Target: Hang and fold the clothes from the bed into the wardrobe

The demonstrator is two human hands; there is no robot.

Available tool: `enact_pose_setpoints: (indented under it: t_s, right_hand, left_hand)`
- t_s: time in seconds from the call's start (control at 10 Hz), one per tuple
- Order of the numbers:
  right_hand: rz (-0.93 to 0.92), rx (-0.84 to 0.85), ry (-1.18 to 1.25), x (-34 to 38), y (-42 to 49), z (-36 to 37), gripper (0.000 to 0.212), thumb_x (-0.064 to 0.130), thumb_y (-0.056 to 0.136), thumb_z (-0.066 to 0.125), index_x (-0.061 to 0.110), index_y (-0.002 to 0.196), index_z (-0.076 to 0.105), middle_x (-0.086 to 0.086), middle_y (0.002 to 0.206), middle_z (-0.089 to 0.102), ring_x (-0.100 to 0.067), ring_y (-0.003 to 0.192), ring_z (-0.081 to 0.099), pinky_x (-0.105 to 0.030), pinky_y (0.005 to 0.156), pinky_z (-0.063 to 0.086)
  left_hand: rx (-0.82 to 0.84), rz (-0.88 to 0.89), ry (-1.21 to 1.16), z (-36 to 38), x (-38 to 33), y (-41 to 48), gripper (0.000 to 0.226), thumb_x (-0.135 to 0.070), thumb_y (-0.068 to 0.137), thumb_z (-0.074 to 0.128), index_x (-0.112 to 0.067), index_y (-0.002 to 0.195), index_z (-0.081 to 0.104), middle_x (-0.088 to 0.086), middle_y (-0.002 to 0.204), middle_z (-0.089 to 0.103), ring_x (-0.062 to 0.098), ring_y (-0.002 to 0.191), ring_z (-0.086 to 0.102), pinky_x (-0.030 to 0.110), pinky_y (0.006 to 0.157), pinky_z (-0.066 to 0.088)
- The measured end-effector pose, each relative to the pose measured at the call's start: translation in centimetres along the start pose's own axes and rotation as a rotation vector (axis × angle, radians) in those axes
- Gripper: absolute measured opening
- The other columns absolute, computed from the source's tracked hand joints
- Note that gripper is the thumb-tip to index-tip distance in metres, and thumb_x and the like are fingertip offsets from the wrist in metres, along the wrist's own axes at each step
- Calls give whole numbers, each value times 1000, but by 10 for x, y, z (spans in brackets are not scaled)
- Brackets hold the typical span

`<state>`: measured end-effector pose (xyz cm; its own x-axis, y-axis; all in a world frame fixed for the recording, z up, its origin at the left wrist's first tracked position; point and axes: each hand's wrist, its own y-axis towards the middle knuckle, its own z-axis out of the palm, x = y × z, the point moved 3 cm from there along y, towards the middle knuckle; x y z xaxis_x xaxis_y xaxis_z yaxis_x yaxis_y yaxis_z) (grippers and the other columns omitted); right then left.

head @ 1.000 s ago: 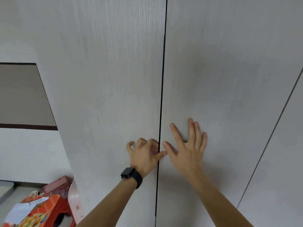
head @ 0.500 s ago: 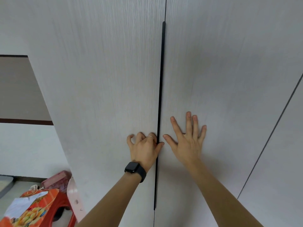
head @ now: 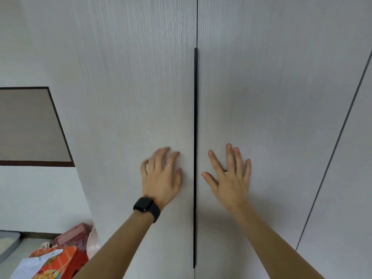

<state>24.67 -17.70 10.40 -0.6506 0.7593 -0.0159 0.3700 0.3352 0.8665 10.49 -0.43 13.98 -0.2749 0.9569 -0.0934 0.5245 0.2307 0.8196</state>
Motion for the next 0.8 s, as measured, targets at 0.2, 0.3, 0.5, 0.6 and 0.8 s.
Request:
enact_pose_setpoints:
  t_s: [0.2,0.3,0.5,0.6,0.8]
  right_hand:
    - [5,-130,49,1,29,-30,57,53,99,47,39,154,35,-11,166,18,-33,153,16,-61,118,12]
    - [-5,-104,27,-9,57,-37,61,56,101,37,38,158,23,-9,169,5,-33,155,4,-65,119,5]
    - [-49,-110,-28,-20,62,-17,63,61,102,30,39,159,16,-9,169,3,-34,155,4,-67,119,4]
    - [-44,-97,-23,-14,65,-23,64,61,101,35,39,158,19,-9,169,4,-34,155,6,-66,119,4]
    - [28,-190,433,-16,74,-93,54,55,95,53,39,146,45,0,156,39,-16,144,34,-36,115,31]
  left_hand:
    - [-2,-42,27,1,18,46,66,-54,96,39,-40,157,17,1,168,-5,25,154,-7,66,115,4]
    - [-37,-12,85,15,25,48,66,-55,98,32,-40,158,9,4,168,-8,29,154,-8,69,115,2]
    - [-131,11,107,32,31,53,63,-62,100,19,-41,158,8,5,168,-3,31,154,-2,65,116,-7]
    - [-170,11,122,32,32,52,63,-63,99,18,-42,158,10,4,168,-3,30,154,-1,65,117,-6]
    - [-200,32,82,31,30,52,63,-64,99,17,-43,157,10,2,168,-3,28,154,-2,63,118,-6]
